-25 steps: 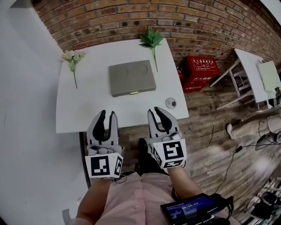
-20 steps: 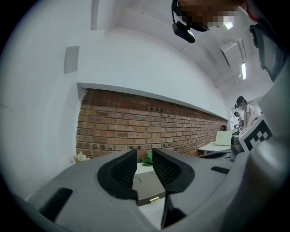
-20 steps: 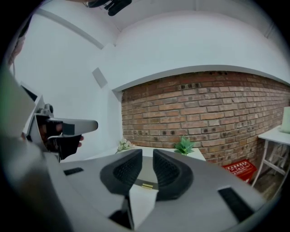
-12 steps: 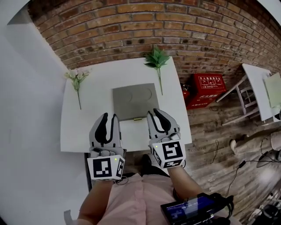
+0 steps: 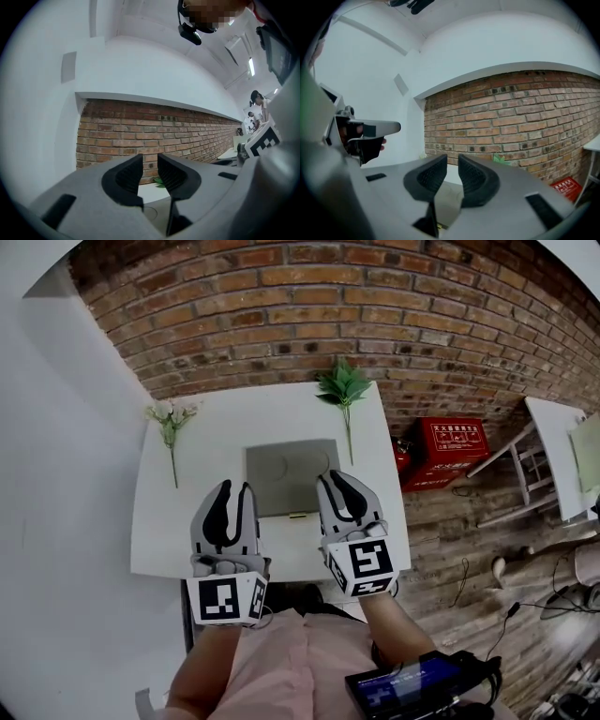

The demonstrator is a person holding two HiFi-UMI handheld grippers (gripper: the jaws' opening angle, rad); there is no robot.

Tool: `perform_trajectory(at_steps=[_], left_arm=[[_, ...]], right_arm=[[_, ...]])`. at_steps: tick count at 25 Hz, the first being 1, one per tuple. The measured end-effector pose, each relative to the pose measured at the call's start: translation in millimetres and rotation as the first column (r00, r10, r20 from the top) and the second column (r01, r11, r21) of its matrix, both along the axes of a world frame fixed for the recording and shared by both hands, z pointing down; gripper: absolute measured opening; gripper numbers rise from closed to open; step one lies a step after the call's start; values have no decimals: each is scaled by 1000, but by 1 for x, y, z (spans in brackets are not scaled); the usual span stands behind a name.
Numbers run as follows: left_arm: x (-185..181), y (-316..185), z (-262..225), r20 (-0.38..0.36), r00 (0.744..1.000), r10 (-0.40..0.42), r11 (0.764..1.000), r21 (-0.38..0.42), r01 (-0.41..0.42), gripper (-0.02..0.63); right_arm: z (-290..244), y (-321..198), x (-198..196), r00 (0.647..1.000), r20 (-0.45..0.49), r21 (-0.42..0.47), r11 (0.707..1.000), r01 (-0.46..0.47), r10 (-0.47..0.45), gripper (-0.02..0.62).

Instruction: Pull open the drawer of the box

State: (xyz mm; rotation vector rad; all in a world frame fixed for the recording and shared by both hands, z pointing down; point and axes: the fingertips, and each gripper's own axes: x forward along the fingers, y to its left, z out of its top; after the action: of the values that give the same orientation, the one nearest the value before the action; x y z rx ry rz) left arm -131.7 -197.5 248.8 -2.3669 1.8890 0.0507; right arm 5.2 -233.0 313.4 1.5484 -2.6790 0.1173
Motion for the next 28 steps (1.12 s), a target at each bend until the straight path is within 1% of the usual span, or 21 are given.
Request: perform_trajectory(at_steps=[8, 10, 12, 18, 21, 24, 28], left_arm=[[-8, -8, 27, 1, 1000, 1, 997, -76, -1, 84], [-14, -10, 36, -5, 1000, -3, 996, -93, 2, 58], [-19, -11, 48, -10, 1000, 0, 993, -114, -1, 8], [-23, -10, 82, -3, 1000, 19, 982, -190, -19, 8], [-24, -11, 98, -1, 1000, 28, 974, -225, -28, 8], [-24, -11, 112, -3, 999, 43, 967, -251, -43, 9], [-30, -10, 133, -5, 999, 49, 955, -291, -49, 9]], right_arm=[[37, -4, -10, 1000, -18, -98, 995, -5, 3, 83], [52, -3, -14, 1000, -30, -129, 992, -7, 3, 84], [70, 0, -18, 999, -34, -165, 986, -11, 6, 84], [122, 13, -22, 999, -26, -278, 960, -34, 27, 89], [148, 20, -24, 999, -17, -335, 941, -42, 39, 92], [174, 28, -27, 999, 11, -399, 916, -42, 51, 94], [203, 35, -30, 987, 120, -508, 861, -35, 111, 95]])
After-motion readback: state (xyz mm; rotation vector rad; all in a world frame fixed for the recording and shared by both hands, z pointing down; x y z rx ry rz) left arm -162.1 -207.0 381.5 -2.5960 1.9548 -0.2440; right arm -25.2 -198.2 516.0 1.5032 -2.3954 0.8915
